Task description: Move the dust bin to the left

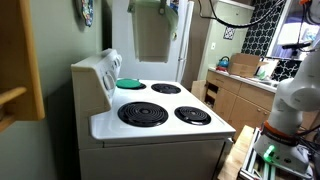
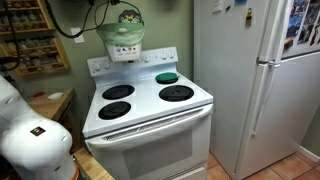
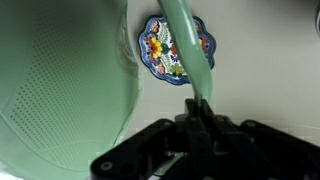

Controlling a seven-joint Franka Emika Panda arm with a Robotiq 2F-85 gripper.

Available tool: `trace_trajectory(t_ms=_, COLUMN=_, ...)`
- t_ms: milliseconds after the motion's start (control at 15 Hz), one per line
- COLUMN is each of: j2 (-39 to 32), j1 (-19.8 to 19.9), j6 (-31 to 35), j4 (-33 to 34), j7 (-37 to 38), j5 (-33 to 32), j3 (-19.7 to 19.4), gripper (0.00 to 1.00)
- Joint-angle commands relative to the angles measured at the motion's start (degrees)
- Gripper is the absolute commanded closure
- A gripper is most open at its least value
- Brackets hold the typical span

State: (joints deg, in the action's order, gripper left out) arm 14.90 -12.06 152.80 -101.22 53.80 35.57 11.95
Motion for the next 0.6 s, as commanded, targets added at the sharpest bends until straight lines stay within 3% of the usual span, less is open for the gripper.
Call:
trace_trajectory(t_ms=0, j2=4.77, j1=-0.77, j6=1.73, j4=-6.57, j7=-0.49, j5=3.13, j3=-0.15, gripper=0.98)
trace_trajectory(t_ms=267, j2=6.05, j1=-0.68, j6=1.98, j4=-10.32, j7=0.02, j5=4.11, j3=0.4, gripper=0.98)
trace_trajectory(t_ms=333, j2=3.42, j1=-0.06, j6=0.0, j4=-7.54, j7=0.1, j5=2.16, j3=0.62, gripper=0.98)
trace_trajectory(t_ms=400, j2=3.47, j1=-0.07, j6=0.0, j4=-8.1, j7=0.1, j5=2.07, j3=0.71, gripper=0.94)
trace_trajectory(t_ms=533, j2=2.98, j1=-0.05, j6=-0.02, j4=-8.19, j7=0.02, j5=2.0, j3=0.74, gripper=0.94)
